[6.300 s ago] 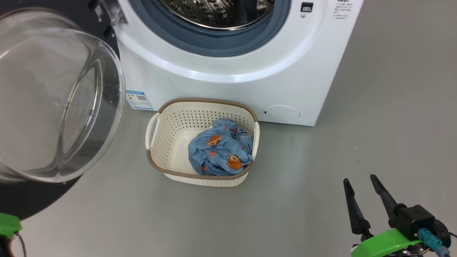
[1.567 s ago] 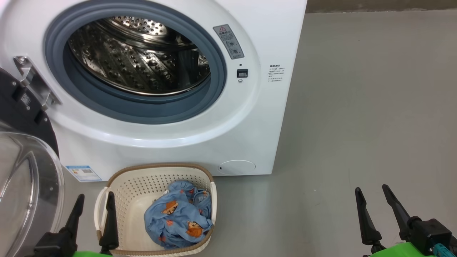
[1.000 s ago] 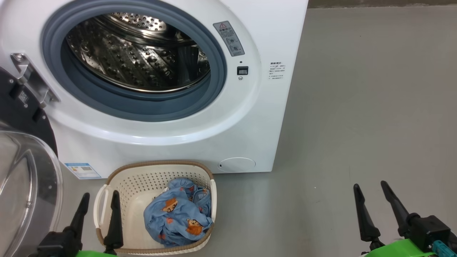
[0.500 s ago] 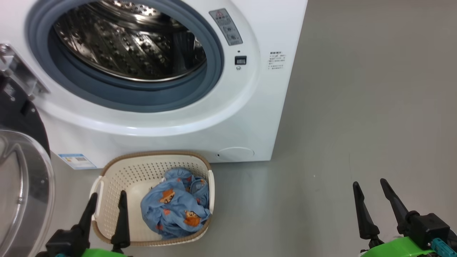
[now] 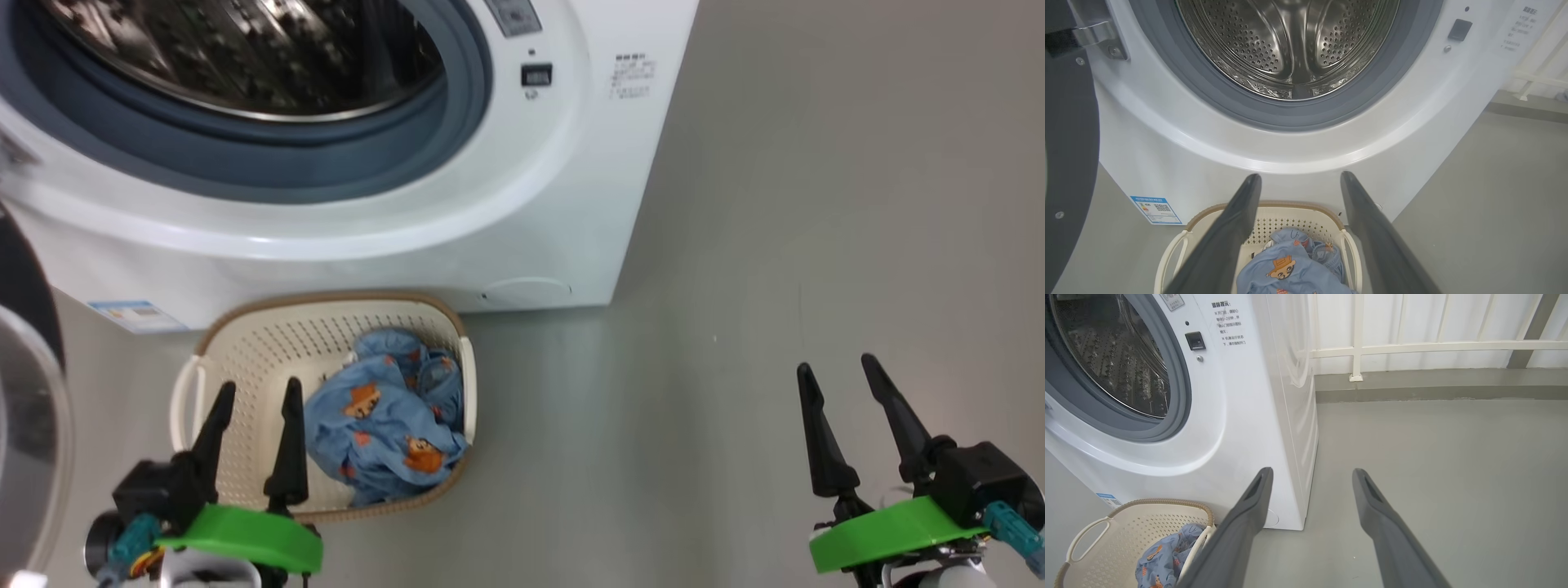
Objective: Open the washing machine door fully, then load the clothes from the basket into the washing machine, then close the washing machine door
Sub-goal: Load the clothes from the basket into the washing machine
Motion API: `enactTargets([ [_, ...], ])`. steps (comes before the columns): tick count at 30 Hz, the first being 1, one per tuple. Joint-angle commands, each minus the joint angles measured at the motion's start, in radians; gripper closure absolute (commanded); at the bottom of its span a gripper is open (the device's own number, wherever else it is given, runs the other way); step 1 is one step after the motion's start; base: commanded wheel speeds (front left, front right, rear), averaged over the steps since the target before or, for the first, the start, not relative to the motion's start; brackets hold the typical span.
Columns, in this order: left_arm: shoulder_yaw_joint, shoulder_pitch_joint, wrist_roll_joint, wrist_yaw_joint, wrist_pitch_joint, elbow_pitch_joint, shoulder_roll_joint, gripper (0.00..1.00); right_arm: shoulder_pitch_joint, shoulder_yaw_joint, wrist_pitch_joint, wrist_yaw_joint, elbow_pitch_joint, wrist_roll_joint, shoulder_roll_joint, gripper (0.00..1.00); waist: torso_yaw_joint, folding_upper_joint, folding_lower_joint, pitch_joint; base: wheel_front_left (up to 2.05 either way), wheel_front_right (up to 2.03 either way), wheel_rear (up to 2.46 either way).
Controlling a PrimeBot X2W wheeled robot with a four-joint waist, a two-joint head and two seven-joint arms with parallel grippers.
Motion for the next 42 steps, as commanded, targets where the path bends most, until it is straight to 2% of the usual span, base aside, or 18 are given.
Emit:
enactTargets([
  [1, 0.03, -0.034, -0.001, -0.005, -0.006, -0.008, 0.013, 0.0, -0.023, 0.029, -0.012, 0.003, -0.027, 0.003, -0.008, 0.0, -0.023, 0.0, 0.0, 0.055, 0.0, 0.0, 0.0],
  [8, 0.026, -0.123, -0.015, -0.009, -0.006, 0.052, 0.017, 0.0, -0.054, 0.037, -0.012, 0.003, -0.044, 0.01, -0.008, 0.0, -0.052, 0.0, 0.0, 0.154, 0.0, 0.0, 0.0],
  [13, 0.008, -0.186, -0.04, -0.01, -0.006, 0.111, 0.045, 0.0, -0.085, 0.054, -0.012, 0.003, -0.05, 0.022, -0.008, 0.0, -0.085, 0.0, 0.0, 0.228, 0.0, 0.0, 0.0],
  [22, -0.054, -0.304, -0.129, -0.01, -0.006, 0.284, 0.125, 0.0, -0.128, 0.08, -0.012, 0.003, -0.061, 0.05, -0.008, 0.0, -0.148, 0.0, 0.0, 0.353, 0.0, 0.0, 0.0],
  [29, -0.134, -0.396, -0.268, -0.01, -0.005, 0.443, 0.193, 0.0, -0.16, 0.099, -0.012, 0.003, -0.06, 0.079, -0.008, 0.0, -0.195, 0.0, 0.0, 0.423, 0.0, 0.0, 0.0],
  [34, -0.184, -0.452, -0.336, -0.01, 0.027, 0.545, 0.246, 0.0, -0.165, 0.108, -0.012, 0.003, -0.058, 0.095, -0.008, 0.0, -0.216, 0.0, 0.0, 0.459, 0.0, 0.0, 0.0],
  [42, -0.235, -0.533, -0.407, -0.01, 0.085, 0.649, 0.297, 0.0, -0.175, 0.119, -0.012, 0.003, -0.061, 0.11, -0.008, 0.0, -0.232, 0.0, 0.0, 0.52, 0.0, 0.0, 0.0],
])
